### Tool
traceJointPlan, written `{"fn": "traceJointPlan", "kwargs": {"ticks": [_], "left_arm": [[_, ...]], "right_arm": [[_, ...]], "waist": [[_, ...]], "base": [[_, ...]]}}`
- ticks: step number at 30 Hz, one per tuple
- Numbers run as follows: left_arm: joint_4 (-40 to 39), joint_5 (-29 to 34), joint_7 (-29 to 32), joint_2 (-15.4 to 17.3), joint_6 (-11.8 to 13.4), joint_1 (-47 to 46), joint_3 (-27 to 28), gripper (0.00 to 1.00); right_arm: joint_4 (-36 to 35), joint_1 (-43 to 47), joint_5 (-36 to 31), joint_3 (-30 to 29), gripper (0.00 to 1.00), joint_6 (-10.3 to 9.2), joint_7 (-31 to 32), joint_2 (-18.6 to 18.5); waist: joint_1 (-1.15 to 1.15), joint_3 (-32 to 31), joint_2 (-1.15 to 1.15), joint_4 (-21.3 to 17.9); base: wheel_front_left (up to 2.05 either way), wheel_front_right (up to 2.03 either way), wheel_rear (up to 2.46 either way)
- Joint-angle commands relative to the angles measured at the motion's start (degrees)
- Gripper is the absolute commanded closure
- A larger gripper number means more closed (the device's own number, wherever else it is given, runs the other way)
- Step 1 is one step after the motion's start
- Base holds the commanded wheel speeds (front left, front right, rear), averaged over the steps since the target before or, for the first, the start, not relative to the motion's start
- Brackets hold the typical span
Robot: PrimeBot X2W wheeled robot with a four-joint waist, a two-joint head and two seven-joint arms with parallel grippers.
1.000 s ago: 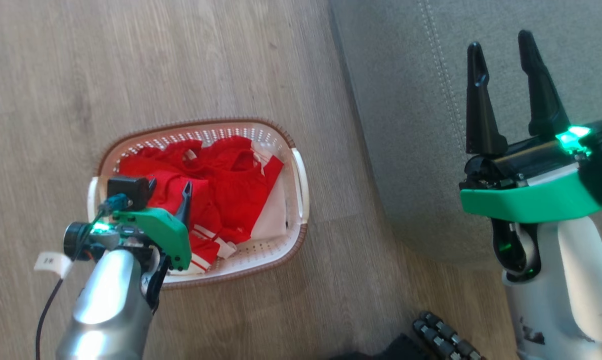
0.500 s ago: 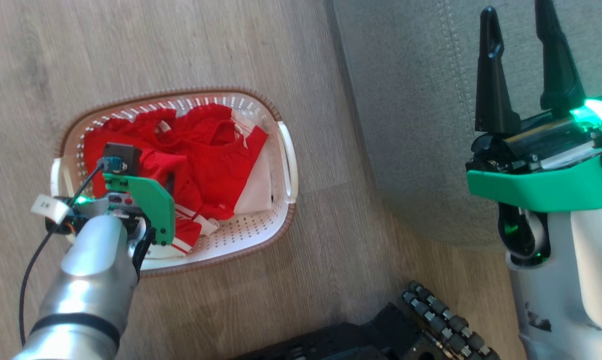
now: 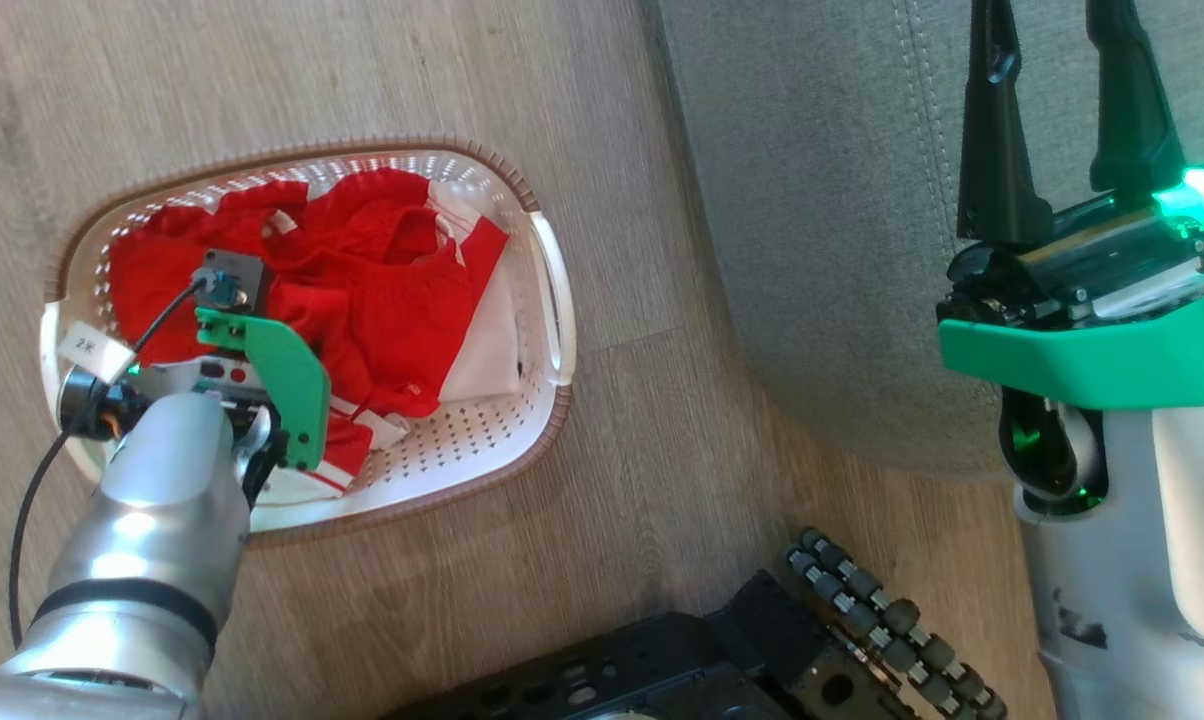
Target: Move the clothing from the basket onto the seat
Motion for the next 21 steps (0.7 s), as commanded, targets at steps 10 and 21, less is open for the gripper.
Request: {"fn": "traceJointPlan", "kwargs": {"ticks": [10,21], "left_arm": [[0.8,-1.27,0.45,1.65,-1.28,0.46,-0.28,1.0],[1.07,-3.67,-4.56,-0.38,-1.82,2.55,-1.38,1.0]], "right_arm": [[-1.97,0.17,0.23,0.69,0.0,-0.01,-0.35,-0.2],[-0.85,0.84,-0.82,0.66,0.0,-0.01,-0.35,-0.2]], "waist": [[0.0,-0.05,0.0,0.37],[0.0,-5.31,0.0,1.89]], "base": [[0.0,0.0,0.0],[0.0,0.0,0.0]]}}
